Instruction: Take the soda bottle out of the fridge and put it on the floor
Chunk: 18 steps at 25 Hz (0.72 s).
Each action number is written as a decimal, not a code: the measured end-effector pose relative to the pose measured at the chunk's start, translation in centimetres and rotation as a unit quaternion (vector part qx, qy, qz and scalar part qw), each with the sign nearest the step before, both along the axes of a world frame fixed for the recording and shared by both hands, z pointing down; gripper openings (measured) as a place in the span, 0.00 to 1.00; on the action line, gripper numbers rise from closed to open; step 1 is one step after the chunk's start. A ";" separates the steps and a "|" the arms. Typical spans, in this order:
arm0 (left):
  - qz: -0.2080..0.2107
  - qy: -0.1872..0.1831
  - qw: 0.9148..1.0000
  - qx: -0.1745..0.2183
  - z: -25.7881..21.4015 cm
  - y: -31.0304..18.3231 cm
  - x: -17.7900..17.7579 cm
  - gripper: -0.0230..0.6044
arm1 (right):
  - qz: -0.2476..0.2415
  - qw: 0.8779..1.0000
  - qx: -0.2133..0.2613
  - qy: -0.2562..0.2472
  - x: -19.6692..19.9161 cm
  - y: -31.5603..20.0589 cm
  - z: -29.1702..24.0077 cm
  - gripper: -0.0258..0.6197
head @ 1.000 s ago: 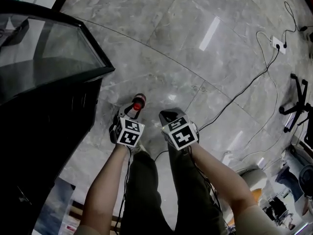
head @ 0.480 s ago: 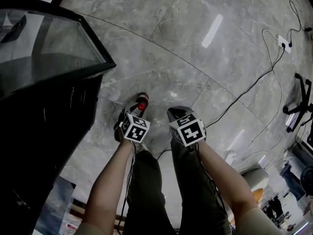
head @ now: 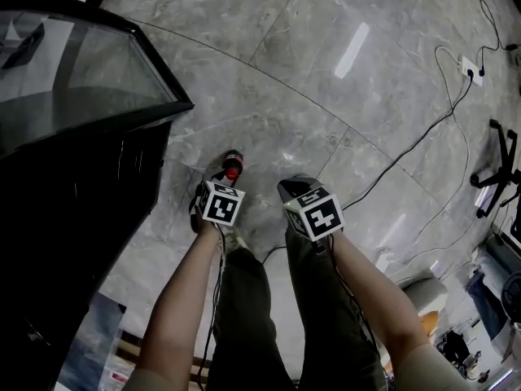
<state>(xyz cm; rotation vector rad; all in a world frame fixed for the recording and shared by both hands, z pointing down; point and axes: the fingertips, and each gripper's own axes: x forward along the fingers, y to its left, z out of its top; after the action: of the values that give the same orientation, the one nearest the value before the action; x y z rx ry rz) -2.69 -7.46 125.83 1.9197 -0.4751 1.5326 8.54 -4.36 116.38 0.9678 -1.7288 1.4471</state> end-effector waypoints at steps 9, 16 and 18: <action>0.013 0.020 1.000 0.017 -4.0 0.4 -0.6 0.36 | -0.019 1.000 0.013 0.003 -1.7 0.2 -3.0 0.04; 0.005 0.064 0.996 0.069 -11.7 -1.1 -0.7 0.25 | -0.005 0.999 0.041 0.016 -2.0 -0.3 -7.9 0.04; -0.001 0.074 0.993 0.088 -15.0 -1.5 -0.8 0.21 | -0.002 0.998 0.051 0.019 -1.7 -0.3 -10.3 0.04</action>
<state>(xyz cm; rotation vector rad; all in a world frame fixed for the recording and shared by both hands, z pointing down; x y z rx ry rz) -3.45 -8.99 110.87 2.1477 -0.5629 1.3741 6.81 -4.63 106.07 1.0381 -1.7909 1.3389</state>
